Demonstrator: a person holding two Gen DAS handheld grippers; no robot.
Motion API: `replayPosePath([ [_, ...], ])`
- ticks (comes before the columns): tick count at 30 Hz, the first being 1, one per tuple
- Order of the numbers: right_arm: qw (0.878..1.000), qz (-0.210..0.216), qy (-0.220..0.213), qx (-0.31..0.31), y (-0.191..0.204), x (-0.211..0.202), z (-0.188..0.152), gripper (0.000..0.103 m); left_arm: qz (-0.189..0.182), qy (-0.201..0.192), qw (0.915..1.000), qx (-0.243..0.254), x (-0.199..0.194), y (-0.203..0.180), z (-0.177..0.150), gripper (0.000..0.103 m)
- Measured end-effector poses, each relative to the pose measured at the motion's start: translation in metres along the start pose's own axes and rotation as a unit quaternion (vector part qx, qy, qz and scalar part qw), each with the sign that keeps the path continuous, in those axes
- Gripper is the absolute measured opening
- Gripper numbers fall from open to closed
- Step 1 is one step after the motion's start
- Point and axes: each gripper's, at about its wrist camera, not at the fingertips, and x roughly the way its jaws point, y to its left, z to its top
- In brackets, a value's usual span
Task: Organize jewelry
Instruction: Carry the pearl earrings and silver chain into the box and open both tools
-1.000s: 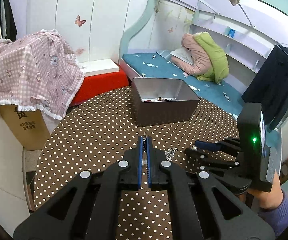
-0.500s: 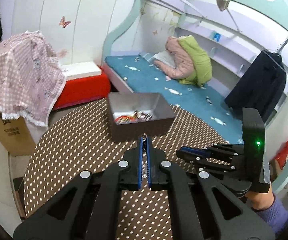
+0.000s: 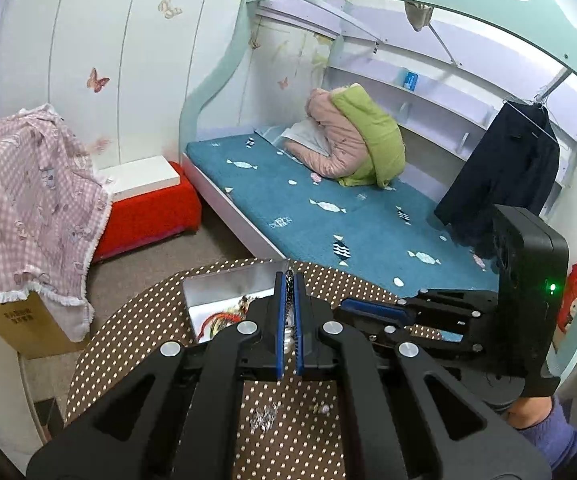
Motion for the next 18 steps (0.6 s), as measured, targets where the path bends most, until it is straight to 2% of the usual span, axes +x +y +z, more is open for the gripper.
replayPosePath([
  [4, 0.999, 0.02, 0.014, 0.023, -0.011, 0.02, 0.014, 0.01, 0.006, 0.029, 0.9995, -0.009, 0.03, 0.011, 0.017, 0.004],
  [8, 0.998, 0.026, 0.035, 0.037, -0.02, 0.041, 0.02, 0.01, 0.007, 0.069, 0.9975, -0.012, 0.068, 0.02, 0.016, 0.004],
  [15, 0.995, 0.027, 0.08, 0.049, -0.028, 0.082, 0.013, 0.01, 0.016, 0.136, 0.9904, -0.02, 0.123, 0.036, -0.012, 0.004],
  [18, 0.994, 0.024, 0.095, 0.052, -0.031, 0.096, 0.009, 0.01, 0.02, 0.144, 0.9892, -0.021, 0.13, 0.041, -0.021, 0.004],
])
